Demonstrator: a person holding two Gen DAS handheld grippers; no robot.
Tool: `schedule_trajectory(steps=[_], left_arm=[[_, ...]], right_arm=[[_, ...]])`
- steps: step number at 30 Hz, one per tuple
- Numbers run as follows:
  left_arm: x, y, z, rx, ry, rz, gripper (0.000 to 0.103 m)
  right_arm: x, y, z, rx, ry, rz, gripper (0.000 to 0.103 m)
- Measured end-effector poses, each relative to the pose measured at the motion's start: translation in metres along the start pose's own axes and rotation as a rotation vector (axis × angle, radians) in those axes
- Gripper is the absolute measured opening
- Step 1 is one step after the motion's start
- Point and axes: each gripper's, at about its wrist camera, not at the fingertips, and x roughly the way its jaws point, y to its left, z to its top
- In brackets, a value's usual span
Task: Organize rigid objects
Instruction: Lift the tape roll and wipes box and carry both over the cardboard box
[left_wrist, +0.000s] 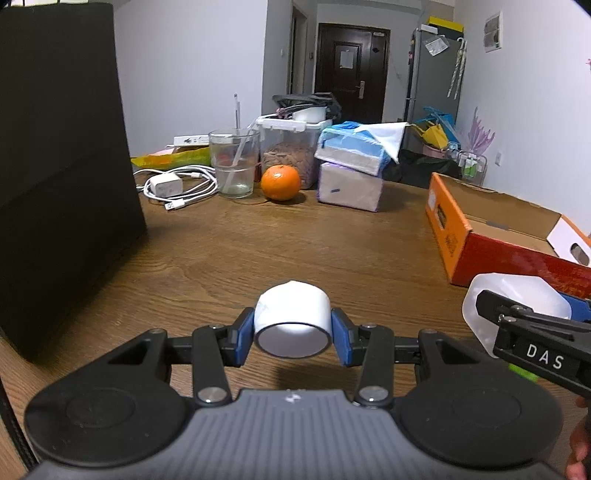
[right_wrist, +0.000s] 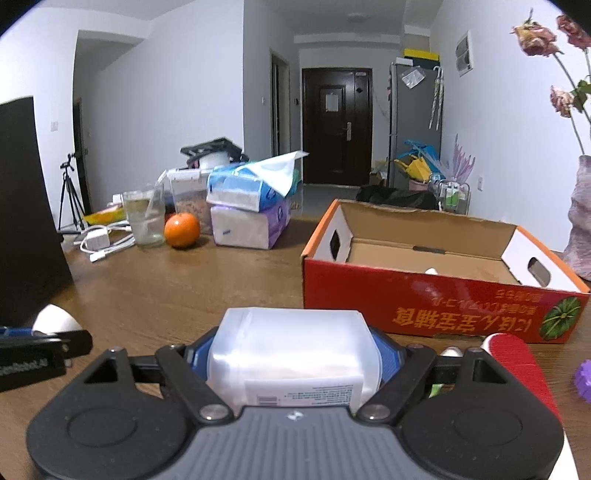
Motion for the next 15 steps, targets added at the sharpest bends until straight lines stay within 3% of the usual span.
schedule_trajectory(steps=[15], left_arm=[[-0.027, -0.050, -0.003, 0.045, -0.038, -0.057, 0.044]], right_arm=[[-0.052, -0.034, -0.003, 0.033, -0.079, -0.022, 0.081]])
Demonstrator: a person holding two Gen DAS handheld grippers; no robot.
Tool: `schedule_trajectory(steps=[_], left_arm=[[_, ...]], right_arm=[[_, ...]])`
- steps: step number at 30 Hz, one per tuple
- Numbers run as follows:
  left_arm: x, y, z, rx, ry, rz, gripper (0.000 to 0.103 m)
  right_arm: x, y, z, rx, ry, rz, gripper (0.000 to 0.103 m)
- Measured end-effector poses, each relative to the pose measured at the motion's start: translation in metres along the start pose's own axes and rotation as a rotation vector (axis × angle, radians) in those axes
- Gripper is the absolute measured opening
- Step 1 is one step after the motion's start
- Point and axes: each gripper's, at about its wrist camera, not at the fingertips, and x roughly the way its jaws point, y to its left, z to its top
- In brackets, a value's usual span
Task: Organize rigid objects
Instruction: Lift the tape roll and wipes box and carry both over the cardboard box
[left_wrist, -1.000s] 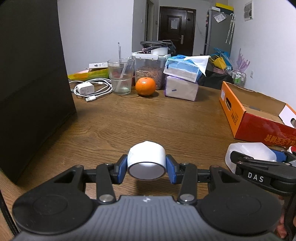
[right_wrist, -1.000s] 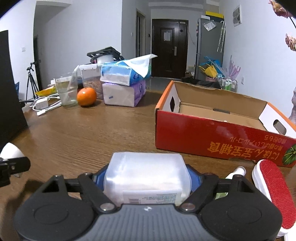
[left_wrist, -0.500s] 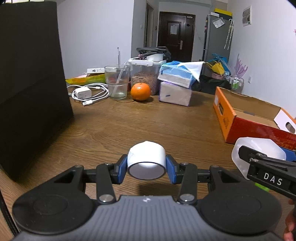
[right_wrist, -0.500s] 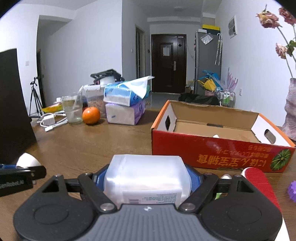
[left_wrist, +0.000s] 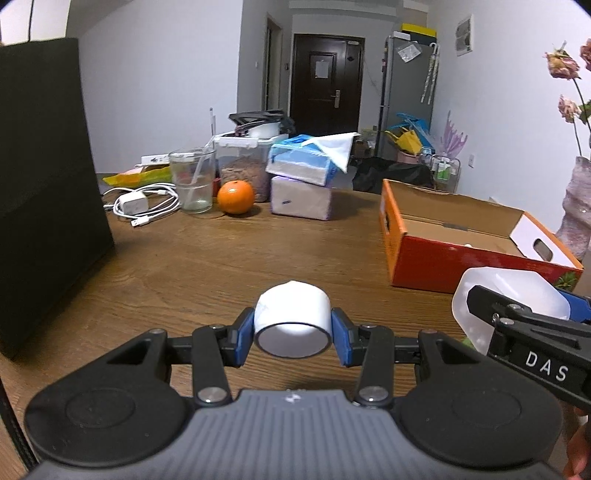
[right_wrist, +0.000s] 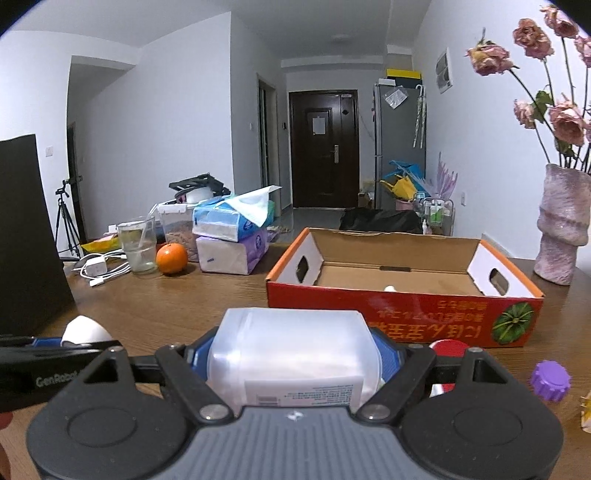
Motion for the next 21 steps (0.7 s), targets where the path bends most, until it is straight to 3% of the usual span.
schedule_trajectory(steps=[21], left_arm=[[-0.022, -0.081, 0.014, 0.093, -0.060, -0.074, 0.044]], right_arm=[[-0.038, -0.068, 0.009, 0.035, -0.078, -0.055, 0.081]])
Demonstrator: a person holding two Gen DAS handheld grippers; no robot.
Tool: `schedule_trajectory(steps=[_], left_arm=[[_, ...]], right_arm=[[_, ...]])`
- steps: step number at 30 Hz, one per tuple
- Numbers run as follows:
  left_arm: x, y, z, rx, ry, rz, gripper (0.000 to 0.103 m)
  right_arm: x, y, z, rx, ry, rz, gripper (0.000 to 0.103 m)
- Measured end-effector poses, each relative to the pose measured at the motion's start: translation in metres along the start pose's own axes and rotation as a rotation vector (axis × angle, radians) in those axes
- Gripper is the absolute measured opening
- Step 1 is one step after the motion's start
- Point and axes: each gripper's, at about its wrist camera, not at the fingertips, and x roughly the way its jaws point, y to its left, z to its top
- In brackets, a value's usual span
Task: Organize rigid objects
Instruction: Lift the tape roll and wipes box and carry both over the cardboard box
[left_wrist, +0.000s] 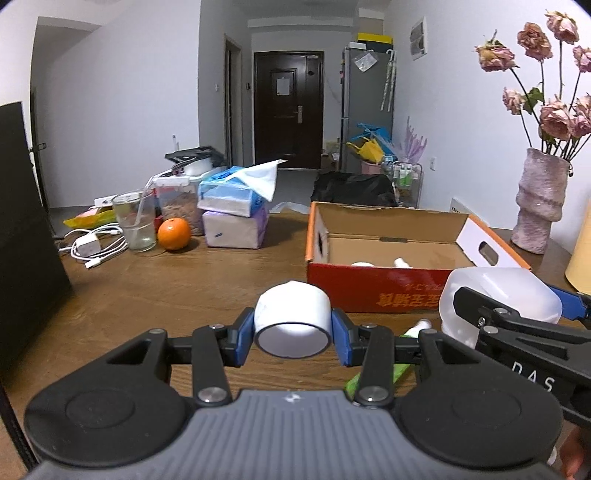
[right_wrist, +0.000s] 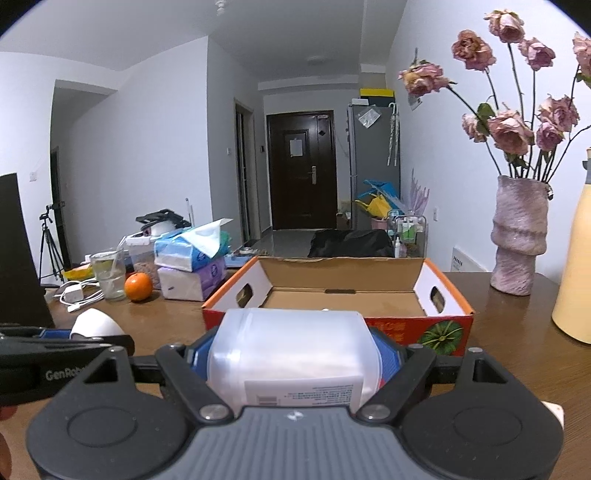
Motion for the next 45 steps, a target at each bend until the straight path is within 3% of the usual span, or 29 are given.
schedule_trajectory(steps=[16, 45], left_arm=[[0.023, -0.043, 0.020, 0.008, -0.004, -0.038, 0.044], [0.097, -0.069, 0.064, -0.046, -0.012, -0.085, 0.044]], right_arm=[[0.008, -0.043, 0.011, 0.036, -0.026, -0.022, 0.081], [0.080, -0.075, 0.035, 0.047, -0.021, -0.057, 0.081]])
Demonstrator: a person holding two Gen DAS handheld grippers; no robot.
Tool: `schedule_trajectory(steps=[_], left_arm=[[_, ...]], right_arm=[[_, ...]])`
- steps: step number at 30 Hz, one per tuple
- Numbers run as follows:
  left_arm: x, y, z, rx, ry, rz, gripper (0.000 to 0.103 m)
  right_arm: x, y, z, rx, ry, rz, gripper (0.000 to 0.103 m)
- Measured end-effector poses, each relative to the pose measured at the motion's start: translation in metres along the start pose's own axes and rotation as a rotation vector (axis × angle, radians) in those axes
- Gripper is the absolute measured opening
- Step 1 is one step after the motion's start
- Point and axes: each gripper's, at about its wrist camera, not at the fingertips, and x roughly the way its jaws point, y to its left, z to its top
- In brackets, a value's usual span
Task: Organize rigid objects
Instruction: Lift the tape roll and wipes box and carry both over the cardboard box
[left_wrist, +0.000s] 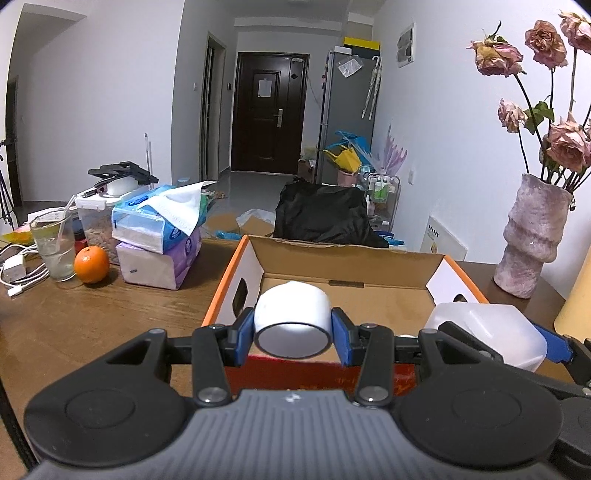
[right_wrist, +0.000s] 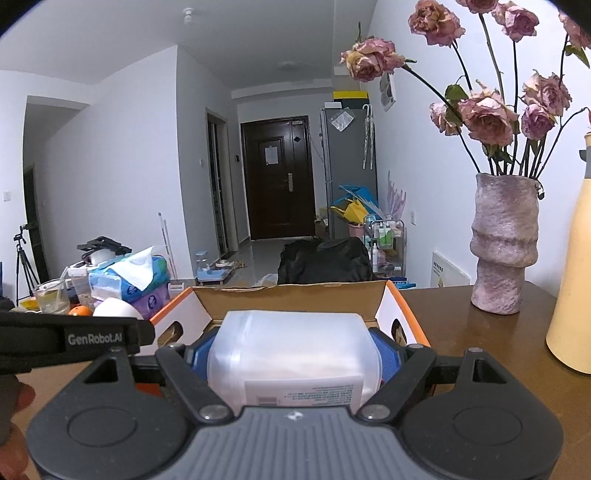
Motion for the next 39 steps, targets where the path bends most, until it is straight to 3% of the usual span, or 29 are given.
schedule_trajectory(steps=[19, 39], left_arm=[[0.053, -0.014, 0.023, 0.021, -0.012, 0.003, 0.044], [0.114, -0.015, 0.031, 0.053, 0.045, 0.046, 0.044]], right_arm=[[0.048, -0.016, 0.017, 0.012, -0.008, -0.041, 0.081], [0.100, -0.024, 0.021, -0.010, 0.035, -0.078, 0.081]])
